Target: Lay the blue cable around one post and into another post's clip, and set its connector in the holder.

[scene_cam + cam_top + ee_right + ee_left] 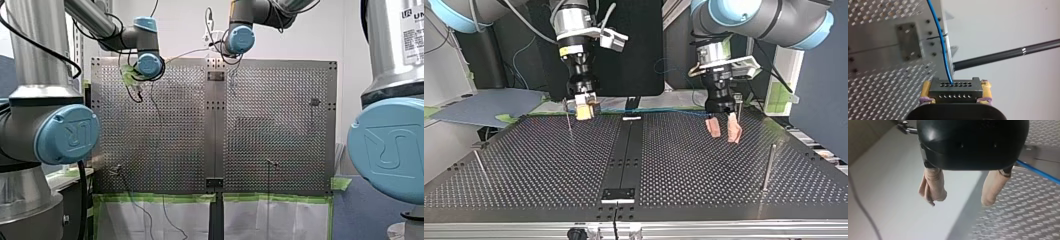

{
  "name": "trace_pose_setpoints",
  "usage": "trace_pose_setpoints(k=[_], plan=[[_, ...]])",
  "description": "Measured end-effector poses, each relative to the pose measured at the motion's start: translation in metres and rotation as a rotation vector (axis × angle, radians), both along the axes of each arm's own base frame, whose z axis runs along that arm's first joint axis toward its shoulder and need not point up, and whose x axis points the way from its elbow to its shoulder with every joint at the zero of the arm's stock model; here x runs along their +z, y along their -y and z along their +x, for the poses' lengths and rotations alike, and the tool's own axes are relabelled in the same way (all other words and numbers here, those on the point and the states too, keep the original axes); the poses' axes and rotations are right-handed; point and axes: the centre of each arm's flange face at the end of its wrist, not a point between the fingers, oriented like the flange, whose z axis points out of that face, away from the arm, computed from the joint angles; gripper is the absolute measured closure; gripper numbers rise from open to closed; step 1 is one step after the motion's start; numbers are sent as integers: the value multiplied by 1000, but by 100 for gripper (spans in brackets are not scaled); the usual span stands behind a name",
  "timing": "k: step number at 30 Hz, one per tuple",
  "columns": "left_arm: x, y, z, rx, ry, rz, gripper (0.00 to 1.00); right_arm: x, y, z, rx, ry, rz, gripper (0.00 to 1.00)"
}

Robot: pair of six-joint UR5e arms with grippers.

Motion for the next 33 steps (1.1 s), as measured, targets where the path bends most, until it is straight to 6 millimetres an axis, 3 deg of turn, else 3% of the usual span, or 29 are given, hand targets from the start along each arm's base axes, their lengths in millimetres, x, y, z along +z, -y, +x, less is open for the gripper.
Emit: trace_pose_setpoints(k=[6, 15, 24, 33], plan=[[37, -18, 0, 0, 44, -5, 0, 18, -2, 7, 41, -19, -9, 100], [63, -46, -12, -6, 58, -16, 0, 13, 4, 28, 91, -83, 14, 100], [58, -67, -4, -12, -1, -22, 0, 19, 2, 41, 138, -112, 27, 100], [44, -92, 18, -15, -99, -35, 0, 9, 1, 59, 170, -125, 34, 100]])
